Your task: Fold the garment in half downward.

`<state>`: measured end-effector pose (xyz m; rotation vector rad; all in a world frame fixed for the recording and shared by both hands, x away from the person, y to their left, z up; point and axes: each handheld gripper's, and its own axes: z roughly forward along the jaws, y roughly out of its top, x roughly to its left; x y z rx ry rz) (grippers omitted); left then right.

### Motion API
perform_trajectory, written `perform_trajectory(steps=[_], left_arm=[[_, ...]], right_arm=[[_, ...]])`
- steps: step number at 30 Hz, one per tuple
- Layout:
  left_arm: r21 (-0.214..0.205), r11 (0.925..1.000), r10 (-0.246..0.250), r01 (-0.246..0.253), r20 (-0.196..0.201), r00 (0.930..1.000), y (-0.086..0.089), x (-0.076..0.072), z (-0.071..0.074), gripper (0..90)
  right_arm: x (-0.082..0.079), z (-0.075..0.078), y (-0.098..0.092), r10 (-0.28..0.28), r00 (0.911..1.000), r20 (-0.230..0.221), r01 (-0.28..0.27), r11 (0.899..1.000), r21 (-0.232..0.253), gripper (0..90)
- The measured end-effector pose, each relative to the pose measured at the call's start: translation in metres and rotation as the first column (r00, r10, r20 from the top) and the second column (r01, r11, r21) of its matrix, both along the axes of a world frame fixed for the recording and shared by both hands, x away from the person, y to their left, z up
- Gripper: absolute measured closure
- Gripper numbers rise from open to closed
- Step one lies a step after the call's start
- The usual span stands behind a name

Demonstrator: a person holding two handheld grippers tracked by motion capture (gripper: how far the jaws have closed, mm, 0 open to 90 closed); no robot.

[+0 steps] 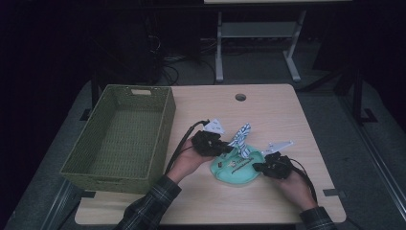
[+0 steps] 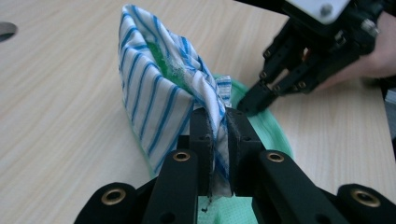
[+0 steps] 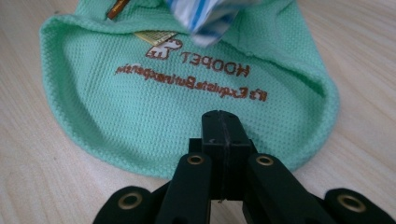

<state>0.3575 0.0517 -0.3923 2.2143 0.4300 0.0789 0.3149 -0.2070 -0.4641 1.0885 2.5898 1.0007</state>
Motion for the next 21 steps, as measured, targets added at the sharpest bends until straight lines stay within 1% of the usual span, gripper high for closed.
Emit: perform_trajectory(steps=[3, 7, 10, 11, 14, 16, 19, 20, 21], left_arm=[[0.007, 0.9999, -0.012, 0.012, -0.02, 0.9997, -0.001, -0.003, -0.005, 81.6], [0.037, 0.9977, -0.055, 0.057, -0.044, 0.9975, -0.006, -0.007, -0.016, 80.7], [0.044, 0.9969, -0.063, 0.065, -0.047, 0.9969, -0.007, -0.008, -0.018, 79.4], [0.043, 0.9971, -0.061, 0.063, -0.047, 0.997, -0.007, -0.007, -0.018, 76.7], [0.034, 0.9979, -0.053, 0.055, -0.052, 0.9972, -0.006, -0.006, -0.017, 74.0], [0.026, 0.9985, -0.048, 0.049, -0.054, 0.9974, -0.005, -0.006, -0.016, 69.6], [0.008, 0.9993, -0.036, 0.037, -0.066, 0.9972, -0.004, -0.006, -0.014, 60.4], [0.009, 0.9995, -0.029, 0.03, -0.067, 0.9973, -0.003, -0.006, -0.013, 55.7], [0.009, 0.9996, -0.028, 0.028, -0.068, 0.9973, -0.003, -0.006, -0.012, 55.7]], right_arm=[[0.0, 0.0, -0.001, -0.003, 1.0, -0.003, 0.003, 1.0, 0.001, 90.0], [0.001, 0.0, -0.001, -0.004, 1.0, -0.001, 0.004, 1.0, 0.0, 90.0], [0.001, 0.001, -0.002, -0.002, 1.0, -0.003, 0.002, 1.0, -0.008, 90.0], [0.001, 0.001, -0.002, -0.002, 1.0, -0.003, 0.002, 1.0, -0.009, 90.0], [0.001, 0.001, -0.002, -0.002, 1.0, -0.003, 0.002, 1.0, -0.01, 90.0], [0.001, 0.001, -0.002, -0.003, 1.0, -0.004, 0.003, 1.0, -0.01, 90.0], [0.001, 0.002, -0.003, -0.004, 1.0, 0.004, 0.004, 1.0, -0.006, 90.0], [0.001, 0.004, -0.005, -0.012, 0.9999, 0.001, 0.012, 1.0, 0.0, 90.0], [0.001, 0.004, -0.005, -0.012, 0.9999, 0.001, 0.012, 1.0, 0.0, 90.0]])
